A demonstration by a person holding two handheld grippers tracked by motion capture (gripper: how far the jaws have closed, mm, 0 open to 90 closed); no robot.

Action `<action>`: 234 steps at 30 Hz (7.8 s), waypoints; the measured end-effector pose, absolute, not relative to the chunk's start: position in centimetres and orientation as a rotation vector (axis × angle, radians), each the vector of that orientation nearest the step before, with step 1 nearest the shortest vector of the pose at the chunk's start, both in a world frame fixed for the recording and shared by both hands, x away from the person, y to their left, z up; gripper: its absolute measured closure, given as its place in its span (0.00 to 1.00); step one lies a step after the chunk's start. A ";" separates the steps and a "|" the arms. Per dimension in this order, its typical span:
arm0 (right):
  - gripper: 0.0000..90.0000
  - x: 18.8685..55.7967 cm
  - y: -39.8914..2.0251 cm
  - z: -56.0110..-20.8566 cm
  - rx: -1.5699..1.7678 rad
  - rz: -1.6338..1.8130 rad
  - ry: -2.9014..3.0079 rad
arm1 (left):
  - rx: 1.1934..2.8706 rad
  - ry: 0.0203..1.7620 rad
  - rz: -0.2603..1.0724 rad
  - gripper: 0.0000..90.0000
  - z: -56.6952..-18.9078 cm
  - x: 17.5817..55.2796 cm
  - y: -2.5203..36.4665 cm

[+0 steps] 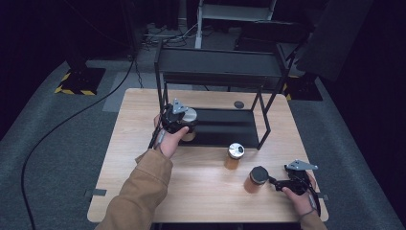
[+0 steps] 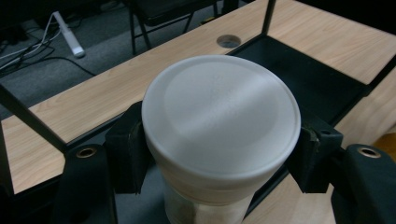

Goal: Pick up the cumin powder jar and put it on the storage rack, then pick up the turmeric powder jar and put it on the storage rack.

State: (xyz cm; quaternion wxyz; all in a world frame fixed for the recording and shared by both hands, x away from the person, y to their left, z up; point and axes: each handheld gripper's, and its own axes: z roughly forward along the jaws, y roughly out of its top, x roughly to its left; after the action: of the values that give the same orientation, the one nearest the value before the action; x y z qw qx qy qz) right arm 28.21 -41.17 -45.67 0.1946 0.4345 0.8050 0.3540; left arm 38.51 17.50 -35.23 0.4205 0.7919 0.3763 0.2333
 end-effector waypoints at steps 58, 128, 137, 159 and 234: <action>0.07 28.4 -41.7 -45.6 1.183 1.000 2.286 | 1.912 0.867 0.666 0.07 -32.1 27.7 23.8; 0.07 28.6 -41.8 -45.6 1.185 0.998 2.287 | 2.115 1.162 0.546 0.09 -44.5 23.1 27.2; 0.07 28.6 -41.8 -45.6 1.185 0.998 2.287 | 2.103 1.196 0.480 0.05 -45.3 23.5 27.6; 0.07 28.7 -41.8 -45.6 1.190 0.997 2.283 | 2.111 1.201 0.474 0.00 -45.3 23.6 27.3; 0.12 33.4 -33.4 -36.7 0.900 1.279 2.365 | 2.103 1.215 0.480 0.00 -45.3 23.4 27.1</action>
State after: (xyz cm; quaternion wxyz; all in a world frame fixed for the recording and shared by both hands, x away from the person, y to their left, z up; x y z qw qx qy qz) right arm 33.41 -33.41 -36.71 0.1524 0.3138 0.8244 0.4458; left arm 23.45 27.13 -45.30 0.3267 0.8028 0.4639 0.1831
